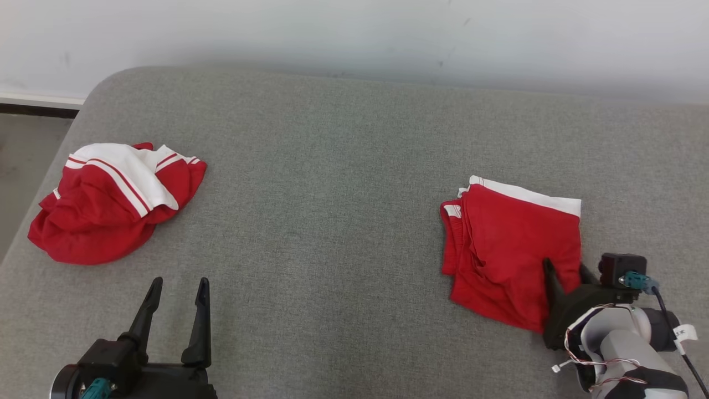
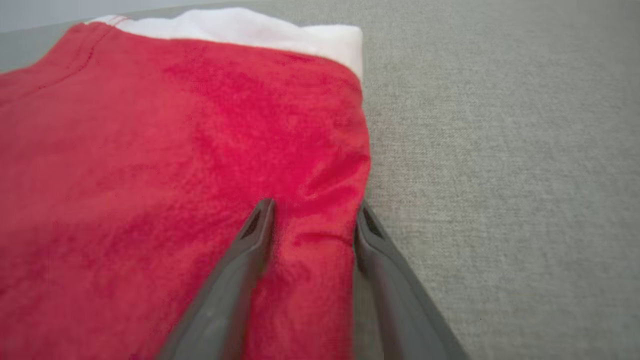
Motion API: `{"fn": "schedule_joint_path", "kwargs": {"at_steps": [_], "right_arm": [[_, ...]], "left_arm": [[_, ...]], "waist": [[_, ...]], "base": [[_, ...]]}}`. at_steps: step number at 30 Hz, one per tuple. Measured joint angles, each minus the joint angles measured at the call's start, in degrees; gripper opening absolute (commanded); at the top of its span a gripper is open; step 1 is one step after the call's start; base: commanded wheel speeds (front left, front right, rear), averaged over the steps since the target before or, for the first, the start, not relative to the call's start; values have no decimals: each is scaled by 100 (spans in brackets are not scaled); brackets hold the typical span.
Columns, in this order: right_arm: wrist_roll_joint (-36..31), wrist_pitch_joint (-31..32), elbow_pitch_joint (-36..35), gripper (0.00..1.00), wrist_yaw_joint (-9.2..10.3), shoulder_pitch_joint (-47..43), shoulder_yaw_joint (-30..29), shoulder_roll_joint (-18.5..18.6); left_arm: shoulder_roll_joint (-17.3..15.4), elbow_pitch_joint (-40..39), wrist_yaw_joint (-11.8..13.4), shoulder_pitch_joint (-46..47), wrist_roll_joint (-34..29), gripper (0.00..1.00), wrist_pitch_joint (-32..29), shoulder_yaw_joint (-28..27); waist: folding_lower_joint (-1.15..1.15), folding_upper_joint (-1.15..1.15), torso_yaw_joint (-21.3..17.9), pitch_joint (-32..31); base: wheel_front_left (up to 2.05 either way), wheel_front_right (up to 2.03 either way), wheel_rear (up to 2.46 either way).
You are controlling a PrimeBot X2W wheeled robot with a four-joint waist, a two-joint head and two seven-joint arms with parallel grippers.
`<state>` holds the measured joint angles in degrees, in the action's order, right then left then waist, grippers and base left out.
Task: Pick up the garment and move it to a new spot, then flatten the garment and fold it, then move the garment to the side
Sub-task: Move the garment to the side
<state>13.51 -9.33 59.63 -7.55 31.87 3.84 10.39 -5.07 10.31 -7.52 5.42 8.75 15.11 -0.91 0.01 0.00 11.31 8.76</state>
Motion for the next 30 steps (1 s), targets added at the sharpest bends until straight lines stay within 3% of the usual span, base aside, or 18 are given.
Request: {"fn": "schedule_joint_path", "kwargs": {"at_steps": [1, 7, 14, 21, 30], "right_arm": [[104, 31, 126, 0, 1, 68, 69, -47], [216, -31, 276, 0, -4, 241, 399, 52], [145, 178, -15, 0, -1, 1105, 1159, 626], [183, 564, -709, 0, -1, 2017, 1875, 1456], [457, 893, -1624, 0, -1, 2471, 1984, 2647]], "left_arm": [[-1, 15, 0, 0, 0, 100, 0, 21], [12, 8, 1, -7, 25, 100, 0, 25], [15, -188, 1, 108, 75, 100, 1, 115], [-107, -659, 0, 503, 143, 100, 1, 73], [-490, -1104, -1, 850, 177, 100, 1, -33]], "waist": [[0, 0, -6, -24], [-1, 0, -67, -67], [-1, 0, -211, 236], [0, 0, -460, 882], [1, 1, -1002, 1823]], "base": [[0, 0, 0], [0, 0, 0], [0, 0, 0], [0, 0, 0], [0, 0, 0]]}}
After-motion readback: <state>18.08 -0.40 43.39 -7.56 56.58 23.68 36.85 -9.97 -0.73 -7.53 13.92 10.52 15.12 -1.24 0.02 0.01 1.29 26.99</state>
